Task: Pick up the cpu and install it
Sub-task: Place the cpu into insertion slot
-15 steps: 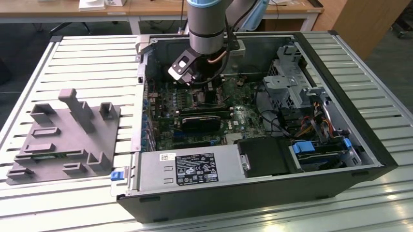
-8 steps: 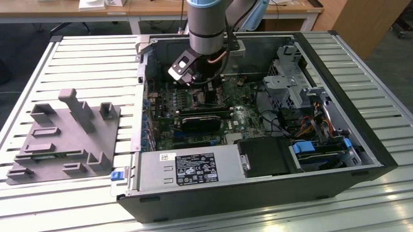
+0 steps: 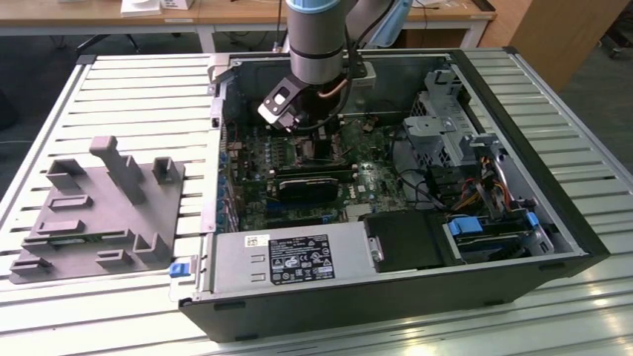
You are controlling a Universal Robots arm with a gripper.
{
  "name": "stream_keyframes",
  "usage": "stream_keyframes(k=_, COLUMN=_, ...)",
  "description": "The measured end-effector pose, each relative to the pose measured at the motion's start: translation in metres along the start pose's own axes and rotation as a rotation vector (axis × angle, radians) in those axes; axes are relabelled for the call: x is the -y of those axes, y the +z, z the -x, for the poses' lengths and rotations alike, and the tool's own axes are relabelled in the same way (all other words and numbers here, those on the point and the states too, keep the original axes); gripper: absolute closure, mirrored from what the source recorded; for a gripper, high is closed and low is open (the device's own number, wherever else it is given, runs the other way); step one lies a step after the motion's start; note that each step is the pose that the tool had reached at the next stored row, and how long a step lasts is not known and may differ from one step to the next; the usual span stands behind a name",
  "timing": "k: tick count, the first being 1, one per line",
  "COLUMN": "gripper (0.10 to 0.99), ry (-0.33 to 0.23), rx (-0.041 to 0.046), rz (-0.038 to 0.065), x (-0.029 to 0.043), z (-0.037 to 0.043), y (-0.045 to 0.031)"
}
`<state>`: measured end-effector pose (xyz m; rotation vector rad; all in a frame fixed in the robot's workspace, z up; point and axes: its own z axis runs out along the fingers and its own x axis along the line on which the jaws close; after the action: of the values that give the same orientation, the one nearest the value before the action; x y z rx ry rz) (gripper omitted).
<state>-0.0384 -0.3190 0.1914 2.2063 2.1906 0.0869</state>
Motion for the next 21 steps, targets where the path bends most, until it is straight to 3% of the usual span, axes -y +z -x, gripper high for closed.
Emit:
stream_keyframes(k=4, gripper=0.475, ry=0.000, rx=-0.0001, rz=0.000, x=-0.0002, z=-0.0001, y=-0.0026)
stream_keyframes(k=10, gripper=0.490, ry=0.000, rx=-0.0001, rz=-0.002, x=-0.0010, z=-0.0002, y=-0.0128)
stream_keyframes(k=11, gripper=0.553, ry=0.000, rx=-0.0001, rz=-0.004, x=-0.0013, z=-0.0003, y=-0.0147)
stream_keyframes(k=12, gripper=0.553, ry=0.000, rx=0.0000, rz=-0.006, x=-0.0017, z=-0.0003, y=-0.0166)
stream_keyframes(k=14, gripper=0.671, ry=0.000, rx=0.0000, rz=-0.012, x=-0.0029, z=-0.0004, y=-0.0196)
stream_keyframes(k=15, gripper=0.671, ry=0.000, rx=0.0000, rz=-0.017, x=-0.0036, z=-0.0004, y=-0.0209)
stream_keyframes(k=17, gripper=0.788, ry=0.000, rx=0.0001, rz=-0.024, x=-0.0047, z=-0.0004, y=-0.0233)
stream_keyframes(k=18, gripper=0.788, ry=0.000, rx=0.0002, rz=-0.027, x=-0.0050, z=-0.0005, y=-0.0243)
stream_keyframes(k=21, gripper=0.961, ry=0.001, rx=0.0001, rz=-0.032, x=-0.0056, z=-0.0005, y=-0.0270)
